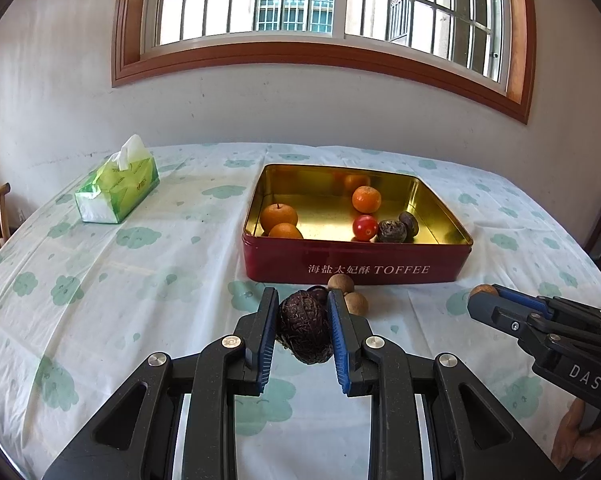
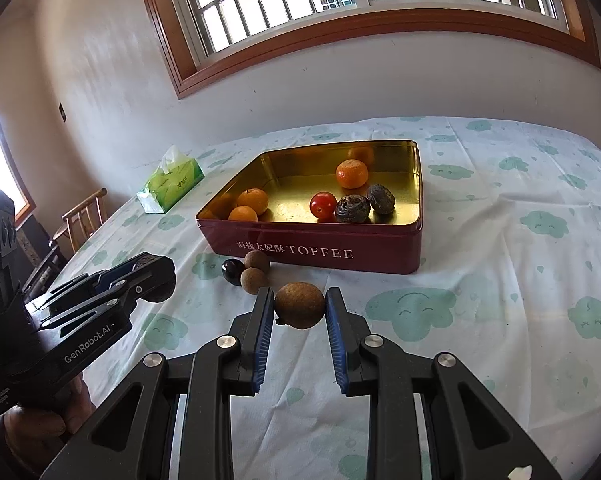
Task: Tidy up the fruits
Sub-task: 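Carry the tan fruit in the right tool while the left tool carries the dark fruit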
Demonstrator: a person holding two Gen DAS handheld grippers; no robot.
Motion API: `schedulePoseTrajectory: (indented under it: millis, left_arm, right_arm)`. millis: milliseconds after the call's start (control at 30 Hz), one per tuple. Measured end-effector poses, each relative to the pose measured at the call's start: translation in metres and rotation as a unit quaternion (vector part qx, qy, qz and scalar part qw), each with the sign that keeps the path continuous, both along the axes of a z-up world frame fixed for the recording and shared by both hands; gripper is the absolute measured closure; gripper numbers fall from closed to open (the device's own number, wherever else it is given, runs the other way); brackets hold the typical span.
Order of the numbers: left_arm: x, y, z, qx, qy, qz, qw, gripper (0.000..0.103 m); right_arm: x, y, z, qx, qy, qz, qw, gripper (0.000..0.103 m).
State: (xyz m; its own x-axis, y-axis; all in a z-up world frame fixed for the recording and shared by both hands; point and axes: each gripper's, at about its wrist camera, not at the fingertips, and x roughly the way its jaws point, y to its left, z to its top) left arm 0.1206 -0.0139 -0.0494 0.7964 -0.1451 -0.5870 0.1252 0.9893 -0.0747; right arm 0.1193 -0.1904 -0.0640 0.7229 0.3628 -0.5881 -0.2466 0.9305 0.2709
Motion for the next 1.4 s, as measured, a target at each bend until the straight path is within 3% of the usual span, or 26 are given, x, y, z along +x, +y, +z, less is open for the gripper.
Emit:
schedulePoseTrajectory:
  millis: [433,700,1400]
  left_arm:
    - [-0.006,-0.002,0.015,-0.003,-0.014,-0.007,0.9999,0.077]
    - [-0.013,-0.007,0.038,-0.019,-0.036,-0.012,0.9991,0.077]
    - [-0.019,-0.004,0.056,0.009,-0.052,-0.009,0.9986,0.077]
  right_arm:
    - [-0.01,0.001,0.017,-0.008,-0.013,-0.004,1.0,0.079]
    - [-0.021,-0.002,0.043,-0.021,-0.041,-0.005,0.999,0.079]
    - [-0.027,0.006,0.06,-0.001,-0.068,0.008,0.998,0.079]
